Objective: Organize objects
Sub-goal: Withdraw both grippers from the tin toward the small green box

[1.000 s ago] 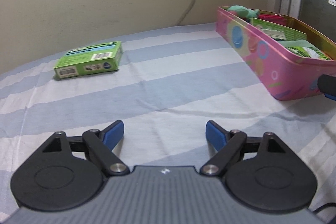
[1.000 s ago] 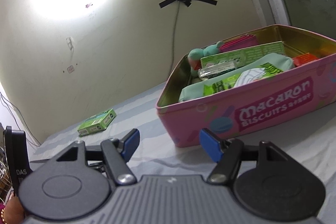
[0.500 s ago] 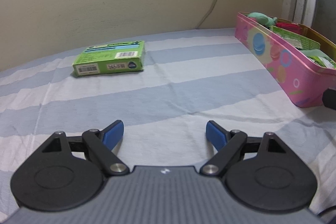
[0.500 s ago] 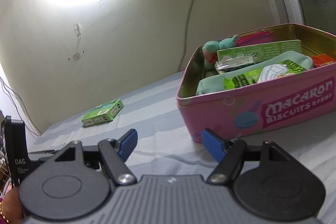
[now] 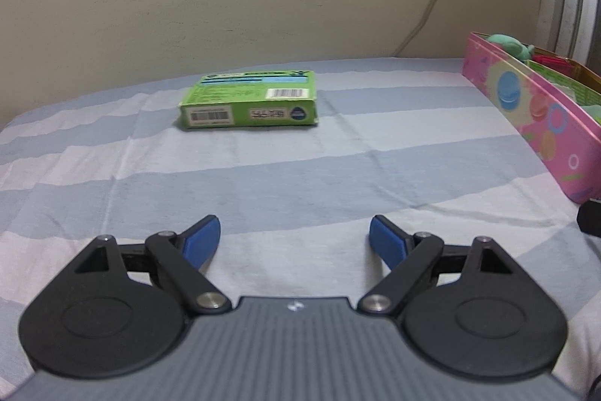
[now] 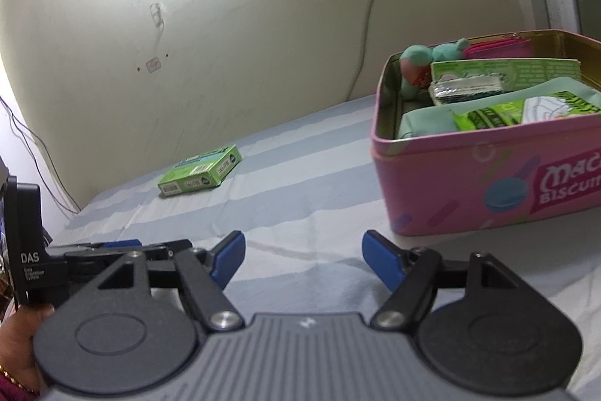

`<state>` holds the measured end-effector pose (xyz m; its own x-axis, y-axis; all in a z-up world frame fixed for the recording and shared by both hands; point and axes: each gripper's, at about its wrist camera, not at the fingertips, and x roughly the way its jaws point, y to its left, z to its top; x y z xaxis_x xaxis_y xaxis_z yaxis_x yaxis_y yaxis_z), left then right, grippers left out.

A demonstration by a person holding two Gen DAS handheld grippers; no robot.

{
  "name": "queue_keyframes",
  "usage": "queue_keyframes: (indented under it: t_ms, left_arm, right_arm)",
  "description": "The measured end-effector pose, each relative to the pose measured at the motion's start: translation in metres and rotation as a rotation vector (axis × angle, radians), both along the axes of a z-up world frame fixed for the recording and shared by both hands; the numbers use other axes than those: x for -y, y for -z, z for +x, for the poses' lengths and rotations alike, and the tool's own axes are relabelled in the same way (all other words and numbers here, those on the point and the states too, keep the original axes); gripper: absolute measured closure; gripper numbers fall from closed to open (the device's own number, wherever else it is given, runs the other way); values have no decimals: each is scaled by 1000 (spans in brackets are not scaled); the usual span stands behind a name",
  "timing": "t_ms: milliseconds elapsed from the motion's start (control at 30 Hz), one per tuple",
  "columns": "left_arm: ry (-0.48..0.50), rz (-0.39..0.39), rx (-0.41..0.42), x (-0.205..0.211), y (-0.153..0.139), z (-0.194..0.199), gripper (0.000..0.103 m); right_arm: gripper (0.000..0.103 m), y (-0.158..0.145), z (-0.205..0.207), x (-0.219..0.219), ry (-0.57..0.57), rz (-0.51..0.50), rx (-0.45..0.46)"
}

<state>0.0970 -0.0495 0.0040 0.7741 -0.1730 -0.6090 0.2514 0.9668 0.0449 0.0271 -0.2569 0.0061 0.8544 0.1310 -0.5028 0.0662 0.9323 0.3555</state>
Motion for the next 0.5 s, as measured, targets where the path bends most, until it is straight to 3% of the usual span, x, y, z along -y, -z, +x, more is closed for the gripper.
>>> queue_keyframes:
  t_ms: [500]
  left_arm:
    - [-57, -28, -10, -27, -1, 11, 14]
  right_arm:
    - [30, 10, 17, -27, -72, -42, -49]
